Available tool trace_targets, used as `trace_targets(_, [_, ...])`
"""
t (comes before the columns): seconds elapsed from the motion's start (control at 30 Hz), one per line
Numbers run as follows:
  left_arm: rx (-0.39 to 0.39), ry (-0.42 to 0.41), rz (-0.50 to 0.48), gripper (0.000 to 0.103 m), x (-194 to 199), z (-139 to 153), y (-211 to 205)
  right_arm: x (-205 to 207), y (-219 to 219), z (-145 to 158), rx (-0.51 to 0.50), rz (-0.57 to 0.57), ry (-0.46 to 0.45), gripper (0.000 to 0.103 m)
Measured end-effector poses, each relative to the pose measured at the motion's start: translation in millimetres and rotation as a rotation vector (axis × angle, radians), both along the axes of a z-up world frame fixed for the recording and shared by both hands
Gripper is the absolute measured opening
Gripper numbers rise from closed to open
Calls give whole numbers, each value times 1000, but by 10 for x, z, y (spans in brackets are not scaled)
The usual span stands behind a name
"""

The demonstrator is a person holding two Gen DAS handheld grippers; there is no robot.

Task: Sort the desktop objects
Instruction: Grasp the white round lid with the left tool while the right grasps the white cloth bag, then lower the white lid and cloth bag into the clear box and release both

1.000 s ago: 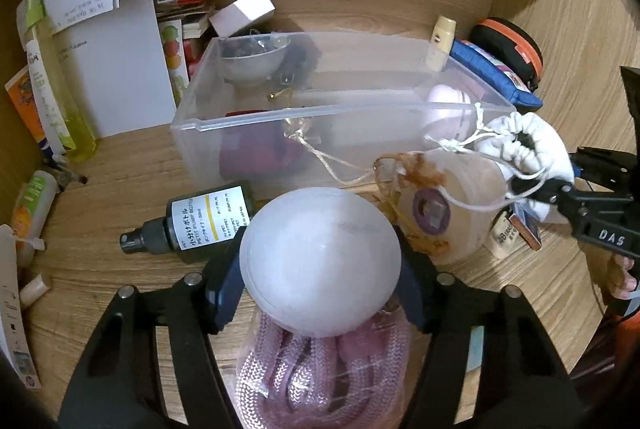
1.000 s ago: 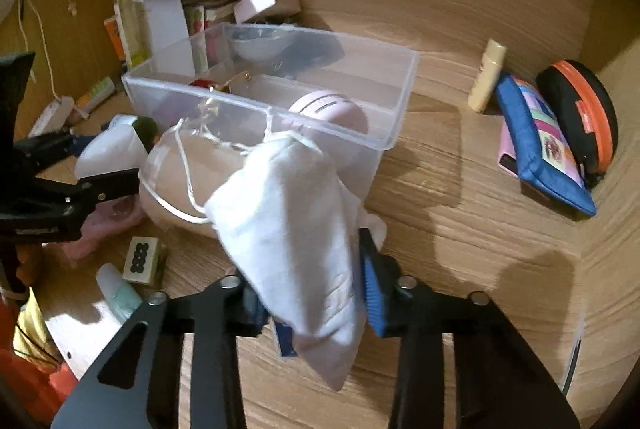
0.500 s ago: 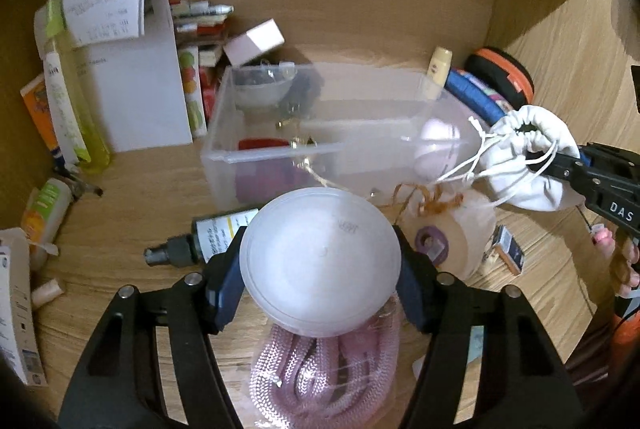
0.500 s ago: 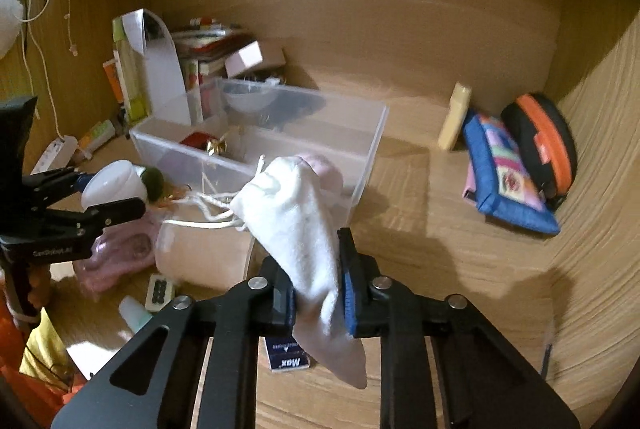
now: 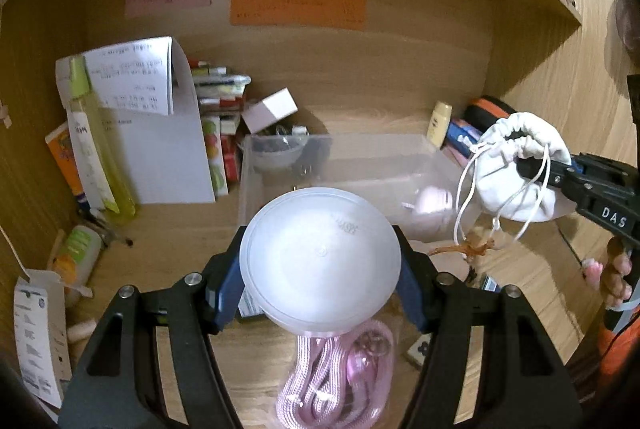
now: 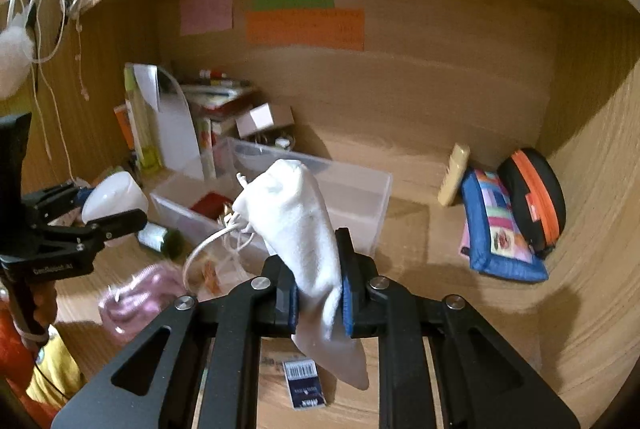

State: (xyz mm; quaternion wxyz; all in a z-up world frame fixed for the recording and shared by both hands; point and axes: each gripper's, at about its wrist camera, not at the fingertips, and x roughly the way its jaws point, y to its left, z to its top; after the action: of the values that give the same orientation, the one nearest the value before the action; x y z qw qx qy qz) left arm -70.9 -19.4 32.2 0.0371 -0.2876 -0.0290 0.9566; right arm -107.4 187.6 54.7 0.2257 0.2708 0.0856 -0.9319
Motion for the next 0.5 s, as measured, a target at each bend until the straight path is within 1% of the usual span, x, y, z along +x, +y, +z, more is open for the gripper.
trace_targets(0.1, [16,15,0,65,-32,100,-44,-17,-47,72,-3,-1,27,14])
trace_targets(0.27, [25,23,1,65,-107,220,-91,-71,-120,178,-28,14,42,14])
trace_targets(0.5, [16,25,4,65,-279,331,-130,-229,-280,233,-37,25,49,14])
